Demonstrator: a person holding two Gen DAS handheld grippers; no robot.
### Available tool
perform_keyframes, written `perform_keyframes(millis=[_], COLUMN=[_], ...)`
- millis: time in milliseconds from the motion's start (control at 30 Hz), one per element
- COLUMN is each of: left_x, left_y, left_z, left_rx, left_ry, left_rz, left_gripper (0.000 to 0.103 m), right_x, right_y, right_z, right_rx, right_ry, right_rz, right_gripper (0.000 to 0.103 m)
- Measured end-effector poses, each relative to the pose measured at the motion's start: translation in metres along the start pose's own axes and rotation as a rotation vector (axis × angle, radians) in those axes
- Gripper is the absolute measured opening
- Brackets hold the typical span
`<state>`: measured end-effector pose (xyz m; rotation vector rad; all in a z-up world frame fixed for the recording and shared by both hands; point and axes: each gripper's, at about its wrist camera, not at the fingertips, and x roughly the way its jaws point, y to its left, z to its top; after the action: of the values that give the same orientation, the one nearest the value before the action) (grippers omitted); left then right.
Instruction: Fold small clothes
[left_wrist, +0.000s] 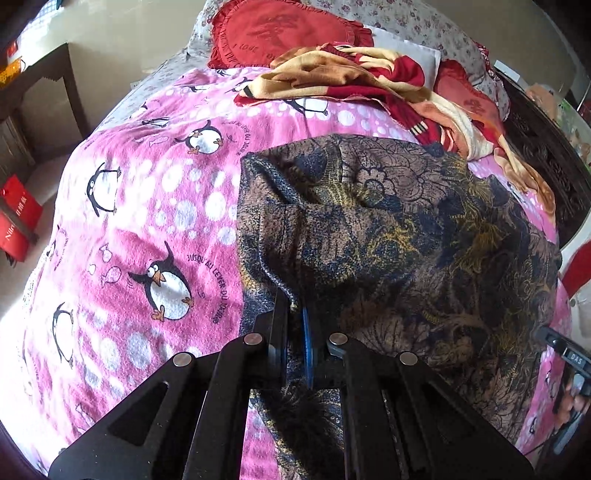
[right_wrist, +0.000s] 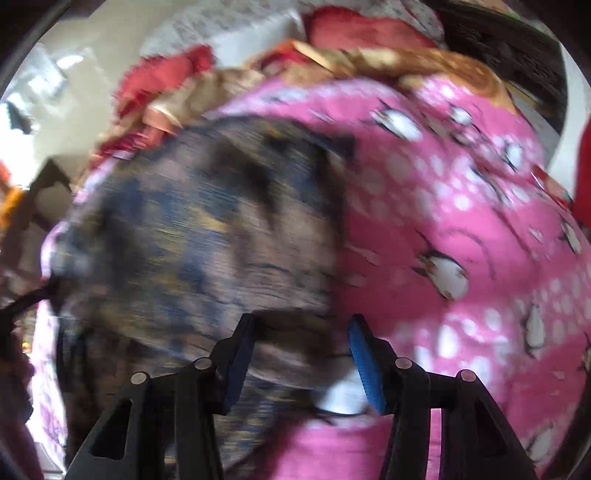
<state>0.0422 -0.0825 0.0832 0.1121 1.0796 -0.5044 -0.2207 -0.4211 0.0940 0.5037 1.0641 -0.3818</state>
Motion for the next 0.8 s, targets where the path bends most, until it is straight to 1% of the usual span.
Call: perform_keyframes(millis=[33, 67, 100, 133, 167, 200, 233, 267, 300, 333, 367, 400, 467, 500, 533, 600, 633, 667, 733, 767, 800], left_x=[-0.001, -0.001, 0.0, 0.001, 0.003, 0.005, 0.007, 0.008, 0.008, 0.008, 0.007, 0.007, 0.005, 0.006, 0.007, 0.011, 0.012, 0.014, 0.014, 0.012, 0.01], left_y=[0.001, 0.002, 0.002, 0.002, 0.002, 0.001, 0.001, 0.001, 0.0, -0.001, -0.001, -0.002, -0.002, -0.002, -0.003, -0.004, -0.004, -0.004, -0.004, -0.004, -0.004], left_z=[0.001, 0.002, 0.003, 0.003, 0.004, 0.004, 0.004, 0.003, 0.003, 0.002, 0.002, 0.003, 0.003, 0.004, 0.004, 0.005, 0.004, 0.004, 0.004, 0.004, 0.004], left_rx=[-0.001, -0.002, -0.003, -0.004, -0.008, -0.013, -0.02, -0.025, -0.025, -0.022, -0.018, -0.015, -0.016, -0.019, -0.021, -0.024, -0.026, -0.029, -0.03, -0.028, -0.026], left_ry=[0.0, 0.0, 0.001, 0.004, 0.009, 0.014, 0.019, 0.022, 0.023, 0.024, 0.026, 0.027, 0.029, 0.031, 0.035, 0.043, 0.045, 0.047, 0.048, 0.044, 0.037], left_rz=[-0.005, -0.008, -0.01, -0.008, -0.003, -0.001, 0.0, 0.002, 0.004, 0.007, 0.009, 0.006, 0.0, -0.008, -0.015, -0.02, -0.017, -0.015, -0.016, -0.017, -0.014], left_gripper=[0.005, 0.005, 0.005, 0.006, 0.006, 0.006, 0.006, 0.006, 0.006, 0.006, 0.006, 0.006, 0.006, 0.006, 0.006, 0.006, 0.006, 0.006, 0.006, 0.006, 0.009], right_x=[-0.002, -0.01, -0.017, -0.022, -0.026, -0.024, -0.019, -0.008, 0.005, 0.014, 0.016, 0.016, 0.013, 0.012, 0.009, 0.007, 0.007, 0.009, 0.012, 0.009, 0.003], right_y=[-0.006, -0.016, -0.021, -0.025, -0.026, -0.027, -0.028, -0.029, -0.033, -0.039, -0.04, -0.044, -0.044, -0.041, -0.037, -0.033, -0.035, -0.039, -0.044, -0.048, -0.051], right_z=[0.002, 0.007, 0.012, 0.019, 0.028, 0.035, 0.044, 0.054, 0.063, 0.072, 0.079, 0.088, 0.099, 0.104, 0.108, 0.108, 0.106, 0.104, 0.095, 0.09, 0.083], right_rx=[0.03, 0.08, 0.11, 0.132, 0.136, 0.134, 0.135, 0.141, 0.156, 0.177, 0.194, 0.215, 0.232, 0.218, 0.181, 0.145, 0.153, 0.163, 0.18, 0.187, 0.201], right_ry=[-0.01, -0.048, -0.082, -0.125, -0.167, -0.183, -0.185, -0.162, -0.136, -0.137, -0.15, -0.176, -0.195, -0.205, -0.222, -0.249, -0.251, -0.242, -0.202, -0.202, -0.212], right_rz=[0.042, 0.11, 0.142, 0.155, 0.145, 0.133, 0.123, 0.13, 0.165, 0.214, 0.229, 0.238, 0.278, 0.261, 0.205, 0.139, 0.126, 0.13, 0.138, 0.131, 0.112], right_gripper=[0.051, 0.051, 0.051, 0.051, 0.051, 0.051, 0.051, 0.05, 0.039, 0.03, 0.017, 0.011, 0.009, 0.008, 0.008, 0.008, 0.008, 0.008, 0.009, 0.02, 0.038])
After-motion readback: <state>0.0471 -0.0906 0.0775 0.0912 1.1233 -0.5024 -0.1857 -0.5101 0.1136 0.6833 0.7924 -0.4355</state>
